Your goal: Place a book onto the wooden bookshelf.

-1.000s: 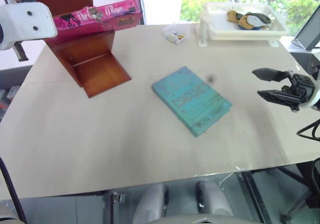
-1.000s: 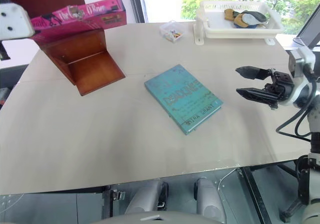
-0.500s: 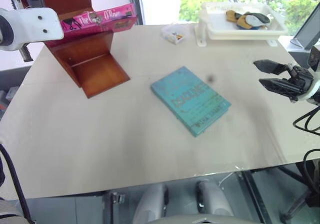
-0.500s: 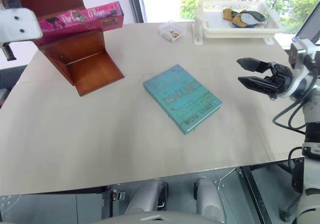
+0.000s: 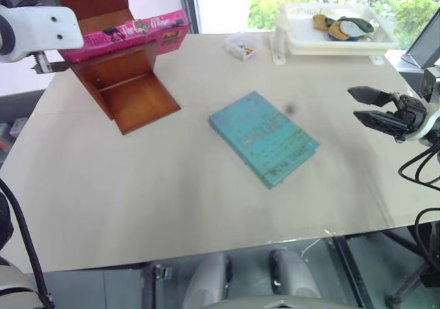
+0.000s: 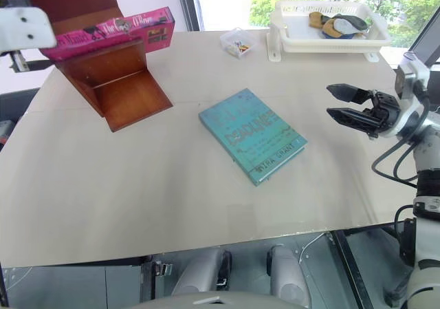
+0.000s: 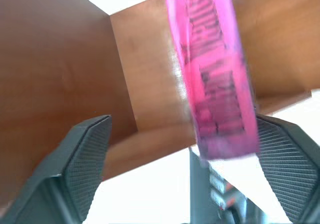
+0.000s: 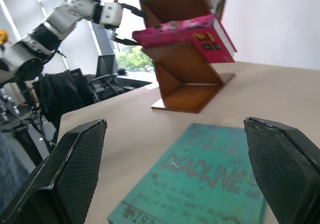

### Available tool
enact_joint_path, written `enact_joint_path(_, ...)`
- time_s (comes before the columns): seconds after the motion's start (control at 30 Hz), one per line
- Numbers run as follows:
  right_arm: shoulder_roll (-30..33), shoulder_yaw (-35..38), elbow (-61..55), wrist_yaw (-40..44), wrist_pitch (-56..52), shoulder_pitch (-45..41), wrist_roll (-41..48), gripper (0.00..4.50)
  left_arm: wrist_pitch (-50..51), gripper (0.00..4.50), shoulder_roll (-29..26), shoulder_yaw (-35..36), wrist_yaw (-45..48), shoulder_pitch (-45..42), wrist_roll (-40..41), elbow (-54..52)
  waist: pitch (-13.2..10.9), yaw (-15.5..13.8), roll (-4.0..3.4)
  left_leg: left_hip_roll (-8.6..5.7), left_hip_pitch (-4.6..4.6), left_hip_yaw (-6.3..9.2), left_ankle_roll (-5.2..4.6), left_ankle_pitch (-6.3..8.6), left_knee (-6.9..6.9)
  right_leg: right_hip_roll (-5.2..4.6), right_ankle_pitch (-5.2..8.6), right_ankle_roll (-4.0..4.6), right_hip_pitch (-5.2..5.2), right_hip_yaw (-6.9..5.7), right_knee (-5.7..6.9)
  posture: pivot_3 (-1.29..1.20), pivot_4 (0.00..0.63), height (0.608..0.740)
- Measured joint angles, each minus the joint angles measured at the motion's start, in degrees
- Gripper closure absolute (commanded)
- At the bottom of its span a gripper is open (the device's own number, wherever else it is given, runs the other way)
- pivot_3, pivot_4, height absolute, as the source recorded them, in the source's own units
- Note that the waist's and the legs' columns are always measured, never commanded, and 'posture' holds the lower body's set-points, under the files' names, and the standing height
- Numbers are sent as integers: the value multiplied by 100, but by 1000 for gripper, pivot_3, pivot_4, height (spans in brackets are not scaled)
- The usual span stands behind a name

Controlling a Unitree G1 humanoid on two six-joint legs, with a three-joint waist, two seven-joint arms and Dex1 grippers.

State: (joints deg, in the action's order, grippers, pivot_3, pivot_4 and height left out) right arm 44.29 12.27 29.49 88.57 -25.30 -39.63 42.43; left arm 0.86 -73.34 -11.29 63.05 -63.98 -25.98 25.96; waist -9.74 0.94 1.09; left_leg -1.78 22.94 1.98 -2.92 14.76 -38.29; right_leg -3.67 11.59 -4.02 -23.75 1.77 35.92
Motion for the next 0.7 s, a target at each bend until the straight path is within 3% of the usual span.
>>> enact_joint_path(0.27, 216, -48, -82, 2, -141, -64, 252, 0, 326, 24, -313, 213, 532, -314, 179, -28, -5, 5, 3, 1, 2, 1, 0, 0, 0, 0, 0, 0, 0, -1, -2, 0, 150, 740)
enact_joint_path(0.47, 277, -98, -200, 2, -193, -146, 431, 0, 1056, 24, -387, 684, 1325, -738, 1003, -343, -7, -1, 6, 2, 0, 3, 0, 0, -2, 0, 1, -1, 2, -3, 0, 0, 150, 740)
enact_joint_path(0.57, 274, -188, -195, 2, -179, -152, 433, 0, 1165, 24, -681, 976, 1610, -800, 1410, -292, -8, 38, 4, 4, -1, 1, 0, 0, -1, 1, 1, -1, 0, -2, 0, 0, 150, 740)
enact_joint_path(0.7, 283, -248, -195, 3, -175, -181, 444, 0, 1595, 24, -845, 1599, 1925, -387, 2083, -433, -8, 100, -2, 4, -5, 0, 0, 0, -1, -1, 1, -1, 2, -1, 1, 0, 150, 740)
